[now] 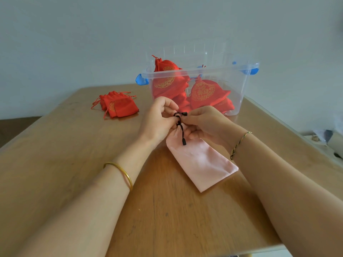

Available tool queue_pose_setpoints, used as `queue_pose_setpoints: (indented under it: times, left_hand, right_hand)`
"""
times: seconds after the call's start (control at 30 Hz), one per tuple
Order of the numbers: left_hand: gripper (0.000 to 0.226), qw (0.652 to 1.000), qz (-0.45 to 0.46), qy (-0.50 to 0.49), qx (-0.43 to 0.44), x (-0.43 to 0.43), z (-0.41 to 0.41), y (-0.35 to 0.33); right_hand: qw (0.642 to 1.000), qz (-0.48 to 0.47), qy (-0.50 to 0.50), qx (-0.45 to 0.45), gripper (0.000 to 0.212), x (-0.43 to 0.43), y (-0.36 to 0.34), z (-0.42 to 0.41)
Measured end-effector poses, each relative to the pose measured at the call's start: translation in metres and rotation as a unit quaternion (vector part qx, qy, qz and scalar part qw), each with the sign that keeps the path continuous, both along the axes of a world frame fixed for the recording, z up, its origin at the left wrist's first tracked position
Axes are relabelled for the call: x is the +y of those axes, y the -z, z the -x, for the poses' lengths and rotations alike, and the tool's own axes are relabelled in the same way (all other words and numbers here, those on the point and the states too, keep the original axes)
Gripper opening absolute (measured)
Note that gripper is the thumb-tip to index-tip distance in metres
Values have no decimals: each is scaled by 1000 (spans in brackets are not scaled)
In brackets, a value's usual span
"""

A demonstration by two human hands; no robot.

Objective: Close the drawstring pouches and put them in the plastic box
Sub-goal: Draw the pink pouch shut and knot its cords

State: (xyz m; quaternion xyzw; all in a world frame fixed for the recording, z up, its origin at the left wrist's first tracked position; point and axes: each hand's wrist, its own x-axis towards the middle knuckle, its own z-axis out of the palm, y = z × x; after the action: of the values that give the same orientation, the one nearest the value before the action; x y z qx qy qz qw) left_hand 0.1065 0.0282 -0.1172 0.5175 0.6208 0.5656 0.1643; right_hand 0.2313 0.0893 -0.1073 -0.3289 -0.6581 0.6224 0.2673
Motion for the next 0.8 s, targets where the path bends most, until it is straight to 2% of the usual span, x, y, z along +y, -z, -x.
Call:
queue_pose_setpoints:
  times: [0.13, 0.27, 0.4, 0.57, 0.8]
  left_hand:
    - [27, 999, -6, -16, 30, 0, 1, 0]
    - [25, 1000, -6, -1, 8, -1, 2, -1]
    - [27, 1000, 7, 9, -16, -1, 3, 0]
    - [38, 997, 23, -31, -61, -1, 8, 1]
    - [51, 994, 14, -68, -82, 0, 7, -6]
  right_hand:
    - [1000, 14, 0, -11, 24, 0, -2, -1]
    - [999, 31, -1, -5, 23, 0, -3, -3]
    - [999, 47, 0, -1, 8, -2, -6, -3]
    - [999, 36, 25, -20, 17, -2, -6, -3]
    - [999, 45, 29, -6, 15, 2, -4, -3]
